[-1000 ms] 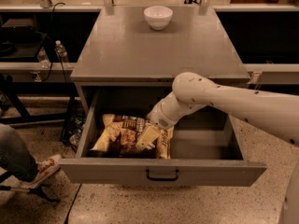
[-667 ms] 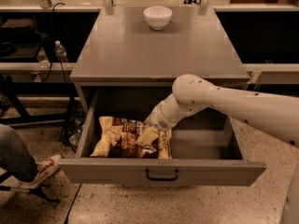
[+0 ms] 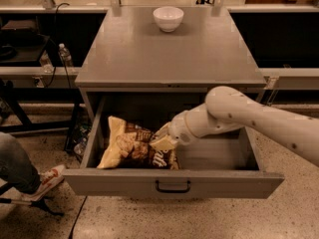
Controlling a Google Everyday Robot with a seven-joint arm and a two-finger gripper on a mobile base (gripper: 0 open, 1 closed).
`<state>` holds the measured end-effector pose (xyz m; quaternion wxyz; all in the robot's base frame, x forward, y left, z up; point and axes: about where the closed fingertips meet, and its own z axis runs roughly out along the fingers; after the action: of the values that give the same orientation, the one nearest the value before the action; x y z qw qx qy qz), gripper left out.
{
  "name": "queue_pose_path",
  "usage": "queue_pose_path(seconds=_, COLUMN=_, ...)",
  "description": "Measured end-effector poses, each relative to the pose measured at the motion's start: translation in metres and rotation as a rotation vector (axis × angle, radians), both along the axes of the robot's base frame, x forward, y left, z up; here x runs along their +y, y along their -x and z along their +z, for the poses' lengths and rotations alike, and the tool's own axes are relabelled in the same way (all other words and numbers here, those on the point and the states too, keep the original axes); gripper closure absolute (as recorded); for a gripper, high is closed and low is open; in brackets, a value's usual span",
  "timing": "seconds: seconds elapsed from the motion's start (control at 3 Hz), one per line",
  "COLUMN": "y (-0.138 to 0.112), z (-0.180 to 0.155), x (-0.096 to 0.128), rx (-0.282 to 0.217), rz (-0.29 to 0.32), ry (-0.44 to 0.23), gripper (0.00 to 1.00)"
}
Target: Pick brown chip bag from top drawer and place on counter
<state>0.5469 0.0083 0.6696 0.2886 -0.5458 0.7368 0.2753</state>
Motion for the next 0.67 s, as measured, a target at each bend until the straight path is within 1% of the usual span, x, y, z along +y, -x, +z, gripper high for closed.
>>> queue_pose_path(seconds=0.33, y=0.021, z=0.059, x=-0.033, rx=-0.137, rz=-0.006, ry=-0.125, gripper=1.0)
queue_pose_path(seconds=0.67, y=0.03, z=0.099, x=-0.059, rx=-0.228, rz=-0.031, ry=-0.133, gripper=1.0)
